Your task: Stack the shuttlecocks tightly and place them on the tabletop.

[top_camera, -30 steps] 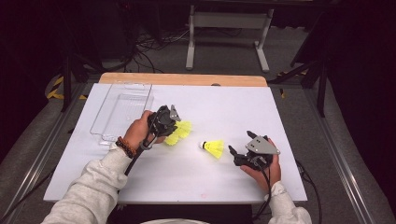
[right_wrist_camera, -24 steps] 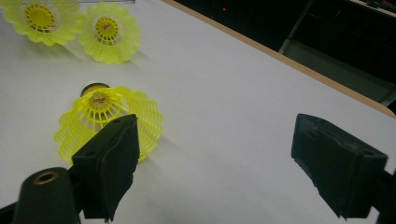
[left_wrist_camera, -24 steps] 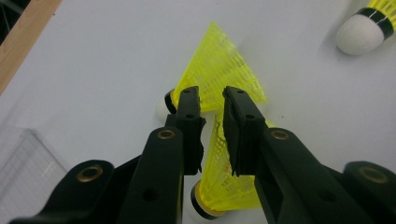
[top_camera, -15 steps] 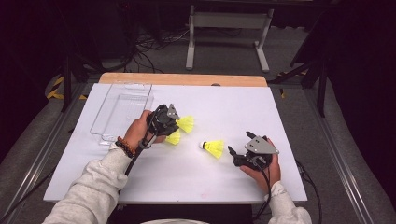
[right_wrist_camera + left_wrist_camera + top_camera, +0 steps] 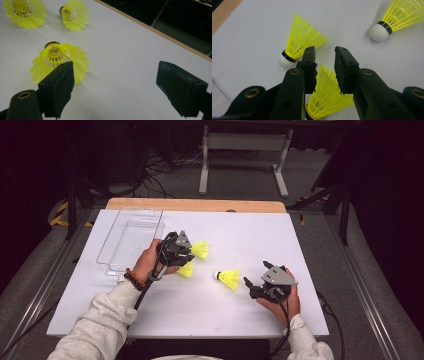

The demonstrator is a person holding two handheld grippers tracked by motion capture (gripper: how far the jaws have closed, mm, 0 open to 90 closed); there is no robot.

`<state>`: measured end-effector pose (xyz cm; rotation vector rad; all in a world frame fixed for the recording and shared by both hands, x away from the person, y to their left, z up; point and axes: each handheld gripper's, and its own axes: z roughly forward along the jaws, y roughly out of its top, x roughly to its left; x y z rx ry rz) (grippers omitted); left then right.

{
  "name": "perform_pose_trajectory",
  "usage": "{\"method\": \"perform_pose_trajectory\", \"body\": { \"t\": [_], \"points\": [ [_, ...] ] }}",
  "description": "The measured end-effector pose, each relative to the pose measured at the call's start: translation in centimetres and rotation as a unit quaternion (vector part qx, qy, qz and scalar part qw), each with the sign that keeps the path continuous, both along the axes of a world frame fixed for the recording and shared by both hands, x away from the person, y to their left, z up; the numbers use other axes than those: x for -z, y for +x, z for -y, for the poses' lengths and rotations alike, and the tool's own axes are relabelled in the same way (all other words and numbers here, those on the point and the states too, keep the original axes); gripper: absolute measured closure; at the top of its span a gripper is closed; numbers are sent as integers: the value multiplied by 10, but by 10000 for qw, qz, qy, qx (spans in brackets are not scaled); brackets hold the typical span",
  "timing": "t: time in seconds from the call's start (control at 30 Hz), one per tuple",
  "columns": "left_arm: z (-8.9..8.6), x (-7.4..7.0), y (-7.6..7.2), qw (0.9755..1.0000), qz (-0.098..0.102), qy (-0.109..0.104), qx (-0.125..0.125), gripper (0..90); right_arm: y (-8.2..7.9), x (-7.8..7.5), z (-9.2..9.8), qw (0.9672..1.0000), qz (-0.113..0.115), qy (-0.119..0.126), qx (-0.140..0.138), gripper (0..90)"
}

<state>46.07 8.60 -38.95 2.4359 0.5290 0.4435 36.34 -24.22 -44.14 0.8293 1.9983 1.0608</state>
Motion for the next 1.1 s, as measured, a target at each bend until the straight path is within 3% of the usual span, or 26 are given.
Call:
{"method": "perform_pose_trajectory", "body": {
  "t": [0.33, 0.43, 0.5, 0.6, 0.7, 0.77, 0.8, 0.87, 0.9, 0.97, 1.1],
  "points": [
    [-15, -8, -3, 9996, 77, -264, 15, 685, 0, 0, 1, 10000, 8, 3, 6, 158],
    [-30, -9, -22, 9986, 199, -455, 183, 656, 0, -1, 2, 10000, 23, 3, 18, 158],
    [-34, -8, -29, 9986, 257, -434, 181, 653, -1, -1, 2, 10000, 27, 26, 32, 158],
    [-45, -3, -52, 9965, 374, -668, 343, 665, 0, -1, 3, 10000, 31, 13, 53, 158],
    [-52, 3, -69, 9948, 524, -659, 582, 712, 0, -1, 2, 10000, 43, 5, 58, 158],
    [-56, 6, -75, 9939, 510, -722, 656, 726, 0, -1, 1, 10000, 56, -1, 67, 158],
    [-64, 13, -84, 9922, 622, -799, 732, 725, 0, -2, 2, 9999, 74, -1, 84, 158],
    [-69, 16, -86, 9917, 669, -824, 730, 725, 0, -2, 3, 9999, 77, 8, 100, 158],
    [-75, 19, -88, 9903, 787, -878, 730, 722, 0, -2, 3, 9999, 75, 31, 111, 159],
    [-85, 22, -91, 9890, 751, -1044, 736, 722, 0, -2, 3, 9999, 76, 52, 111, 159],
    [-100, 31, -95, 9868, 861, -1145, 750, 719, -2, -3, 2, 9999, 106, 26, 80, 159]
  ]
}}
